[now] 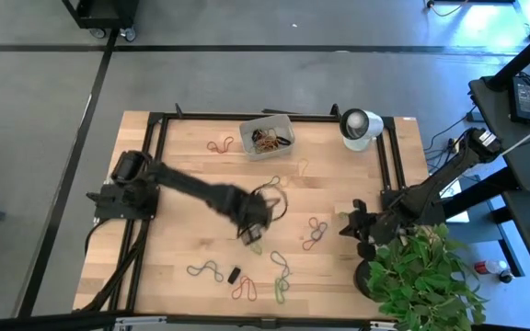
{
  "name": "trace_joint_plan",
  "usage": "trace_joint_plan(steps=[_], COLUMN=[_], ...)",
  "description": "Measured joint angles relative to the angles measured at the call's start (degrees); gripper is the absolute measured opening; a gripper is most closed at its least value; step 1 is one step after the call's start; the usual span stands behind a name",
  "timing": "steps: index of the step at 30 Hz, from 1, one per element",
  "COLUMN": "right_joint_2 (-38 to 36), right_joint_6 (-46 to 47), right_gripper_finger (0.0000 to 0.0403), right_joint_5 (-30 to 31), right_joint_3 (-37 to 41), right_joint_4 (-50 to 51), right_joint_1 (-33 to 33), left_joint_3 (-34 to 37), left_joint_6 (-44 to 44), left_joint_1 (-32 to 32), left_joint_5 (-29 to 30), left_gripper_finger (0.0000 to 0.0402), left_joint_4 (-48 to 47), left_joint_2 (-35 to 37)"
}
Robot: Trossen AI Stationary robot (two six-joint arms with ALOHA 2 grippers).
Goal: Pick and place rubber bands into bin
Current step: Put the green rubber band into the gray bin
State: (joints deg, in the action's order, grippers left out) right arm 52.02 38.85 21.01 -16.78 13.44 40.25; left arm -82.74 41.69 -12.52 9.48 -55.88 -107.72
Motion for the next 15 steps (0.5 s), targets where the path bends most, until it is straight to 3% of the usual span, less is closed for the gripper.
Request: trace_joint_plan(steps=[3,8,12,15], right_joint_2=[-1.0,-0.9,-0.9,-0.9], right_joint_6=[-3.3,-0.2,0.1,1.5], right_gripper_finger=[0.0008,0.0011,0.0011,0.0006], right_joint_5=[0.0,3.5,11.5,13.4], right_joint_3=[1.7,2.1,2.1,2.1], right_joint_4=[0.1,-0.4,-1.4,-2.7], right_joint_1=[0.0,0.0,-0.4,-2.8], left_joint_3=[-4.7,-11.6,-14.3,-14.4], left_joint_6=[-7.5,-19.8,-32.1,-36.9], left_joint_1=[6.0,16.5,24.7,30.5], left_joint_5=[1.6,3.5,1.5,-1.7], left_gripper_finger=[0.0002,0.0002,0.0002,0.0002], left_joint_4=[-0.4,1.5,8.3,13.3], left_joint_2=[0.1,0.1,0.0,-1.1])
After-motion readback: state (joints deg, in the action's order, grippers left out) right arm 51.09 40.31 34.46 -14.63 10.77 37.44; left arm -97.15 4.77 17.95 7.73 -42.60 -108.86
